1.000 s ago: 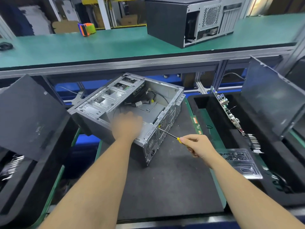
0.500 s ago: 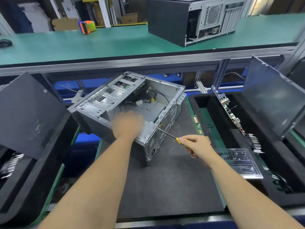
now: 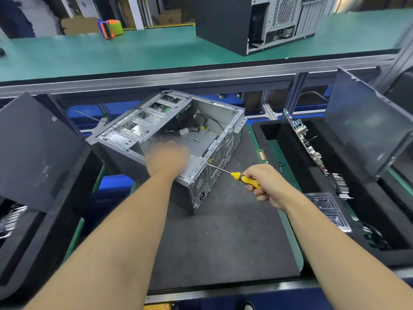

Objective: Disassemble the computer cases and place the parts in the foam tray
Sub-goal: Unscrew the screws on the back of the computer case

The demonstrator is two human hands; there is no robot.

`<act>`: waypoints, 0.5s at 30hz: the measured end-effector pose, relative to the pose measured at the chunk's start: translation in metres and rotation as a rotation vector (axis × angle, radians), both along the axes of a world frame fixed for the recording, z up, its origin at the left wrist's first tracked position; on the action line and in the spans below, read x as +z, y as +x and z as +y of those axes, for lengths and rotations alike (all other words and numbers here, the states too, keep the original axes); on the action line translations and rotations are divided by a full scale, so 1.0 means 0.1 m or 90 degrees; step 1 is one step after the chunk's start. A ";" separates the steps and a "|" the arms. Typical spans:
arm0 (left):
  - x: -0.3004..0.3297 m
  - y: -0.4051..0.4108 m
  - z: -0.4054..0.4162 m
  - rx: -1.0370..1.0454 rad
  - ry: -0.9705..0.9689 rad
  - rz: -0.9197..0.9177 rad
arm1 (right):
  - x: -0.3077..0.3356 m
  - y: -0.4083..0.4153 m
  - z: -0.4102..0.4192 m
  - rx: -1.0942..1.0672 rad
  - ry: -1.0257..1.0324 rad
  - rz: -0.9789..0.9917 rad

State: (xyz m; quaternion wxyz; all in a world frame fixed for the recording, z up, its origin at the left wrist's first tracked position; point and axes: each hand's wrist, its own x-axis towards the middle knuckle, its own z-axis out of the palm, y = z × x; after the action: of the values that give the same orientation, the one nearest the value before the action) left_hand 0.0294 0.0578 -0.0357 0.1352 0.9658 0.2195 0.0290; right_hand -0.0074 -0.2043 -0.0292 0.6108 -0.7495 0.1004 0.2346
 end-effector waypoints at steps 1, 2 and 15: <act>0.00 0.00 0.01 -0.004 -0.002 0.001 | 0.02 -0.02 -0.02 -0.006 0.042 0.012; 0.00 -0.01 0.01 -0.009 -0.003 0.001 | 0.03 -0.04 -0.03 -0.018 0.085 0.022; -0.04 -0.01 0.03 -0.010 -0.001 -0.024 | -0.13 -0.15 0.08 -0.109 0.122 0.088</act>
State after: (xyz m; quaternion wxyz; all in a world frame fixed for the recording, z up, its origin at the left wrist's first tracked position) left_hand 0.0283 0.0606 -0.0400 0.1399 0.9666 0.2096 0.0462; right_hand -0.0228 -0.1967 -0.0427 0.6888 -0.6587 0.1828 0.2415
